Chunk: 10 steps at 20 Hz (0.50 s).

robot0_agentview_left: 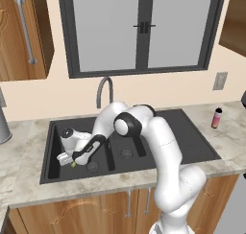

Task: Turn on the sink faucet. Then move the broccoli from the counter to the sink. Turn off the sink. Move the vegetable from the sink to the pot next to the stove. Finally move the pot to the rear right burner.

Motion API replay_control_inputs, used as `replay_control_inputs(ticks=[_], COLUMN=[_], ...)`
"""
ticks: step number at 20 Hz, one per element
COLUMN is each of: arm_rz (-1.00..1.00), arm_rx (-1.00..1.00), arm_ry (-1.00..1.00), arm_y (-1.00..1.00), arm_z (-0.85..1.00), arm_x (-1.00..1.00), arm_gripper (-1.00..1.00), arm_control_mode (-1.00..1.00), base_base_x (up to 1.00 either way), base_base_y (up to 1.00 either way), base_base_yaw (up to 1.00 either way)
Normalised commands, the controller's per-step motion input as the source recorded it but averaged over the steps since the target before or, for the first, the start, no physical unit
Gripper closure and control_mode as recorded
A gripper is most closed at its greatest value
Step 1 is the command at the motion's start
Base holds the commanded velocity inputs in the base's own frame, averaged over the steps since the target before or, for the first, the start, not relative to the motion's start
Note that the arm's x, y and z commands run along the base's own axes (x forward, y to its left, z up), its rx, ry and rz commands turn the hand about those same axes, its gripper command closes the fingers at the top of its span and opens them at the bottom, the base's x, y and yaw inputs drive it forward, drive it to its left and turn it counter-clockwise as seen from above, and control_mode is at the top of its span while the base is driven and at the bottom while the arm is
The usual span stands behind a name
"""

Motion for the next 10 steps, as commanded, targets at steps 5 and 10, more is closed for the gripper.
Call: replay_control_inputs(ticks=[5,10], arm_rz=[-0.02,-0.04], arm_rx=[0.0,0.0], arm_ry=[0.0,0.0], arm_y=[0.0,0.0], arm_z=[-0.02,-0.05], arm_x=[0.0,0.0], arm_gripper=[-1.0,-1.0], arm_control_mode=[-1.0,-1.0], base_base_x=[0.0,0.0], base_base_y=[0.0,0.0], base_base_yaw=[0.0,0.0])
